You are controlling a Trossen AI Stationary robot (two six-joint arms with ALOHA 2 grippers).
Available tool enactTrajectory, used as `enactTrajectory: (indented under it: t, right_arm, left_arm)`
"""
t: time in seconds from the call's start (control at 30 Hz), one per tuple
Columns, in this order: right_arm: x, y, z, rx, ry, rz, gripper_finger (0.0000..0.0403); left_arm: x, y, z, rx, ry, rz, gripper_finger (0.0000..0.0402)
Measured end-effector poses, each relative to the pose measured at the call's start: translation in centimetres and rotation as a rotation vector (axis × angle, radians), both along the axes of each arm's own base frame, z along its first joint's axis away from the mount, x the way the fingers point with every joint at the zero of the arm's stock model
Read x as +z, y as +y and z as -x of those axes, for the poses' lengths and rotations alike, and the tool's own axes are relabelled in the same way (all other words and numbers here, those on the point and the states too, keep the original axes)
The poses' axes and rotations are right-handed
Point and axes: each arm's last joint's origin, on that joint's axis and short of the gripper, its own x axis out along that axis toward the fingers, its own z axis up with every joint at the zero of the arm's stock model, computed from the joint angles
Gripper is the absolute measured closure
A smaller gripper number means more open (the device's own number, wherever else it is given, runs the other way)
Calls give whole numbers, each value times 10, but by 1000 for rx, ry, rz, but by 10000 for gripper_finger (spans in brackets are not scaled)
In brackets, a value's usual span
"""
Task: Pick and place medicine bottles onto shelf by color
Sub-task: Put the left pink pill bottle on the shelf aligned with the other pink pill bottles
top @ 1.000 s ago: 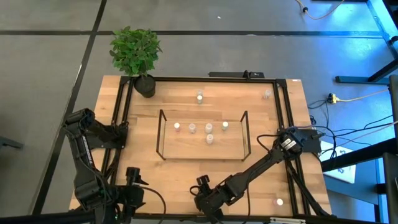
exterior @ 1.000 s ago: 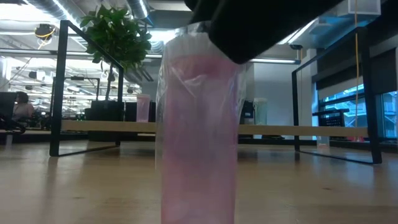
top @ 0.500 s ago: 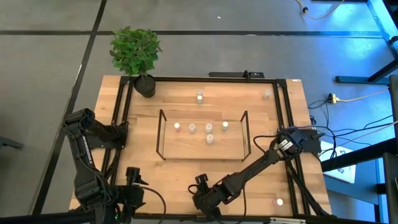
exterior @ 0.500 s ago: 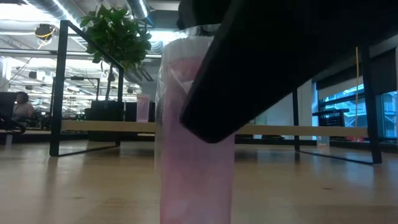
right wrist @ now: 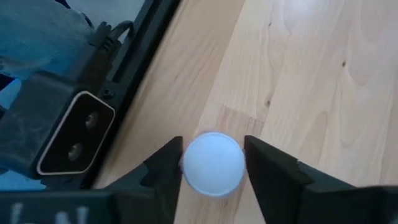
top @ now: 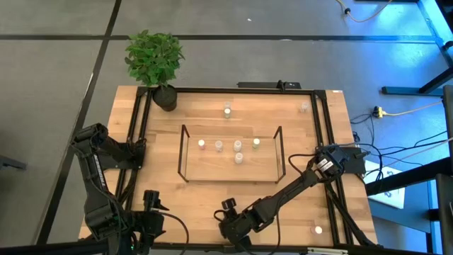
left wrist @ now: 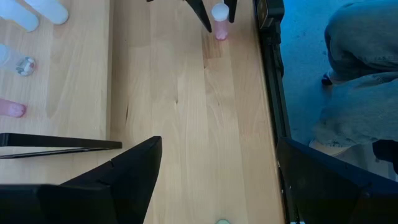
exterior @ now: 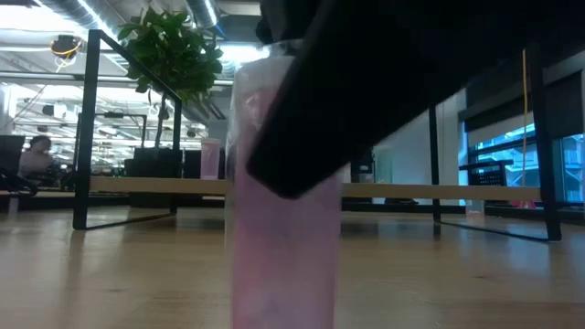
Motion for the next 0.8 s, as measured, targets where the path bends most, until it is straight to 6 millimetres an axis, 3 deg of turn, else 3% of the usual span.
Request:
enactTrajectory:
  t: [0.27,0.57,0.8]
  right_arm:
    - [1,1,-1,3,-10,-5,296]
    - [2,-4,-7,-15,-34,-24,283]
    - [3,-21,-17,-78,-29,-40,292]
  left_arm:
    - [0,0,0,0,0,0,90]
    - [0,0,0,-1,0,0,90]
    - [0,0,0,-1,0,0,90]
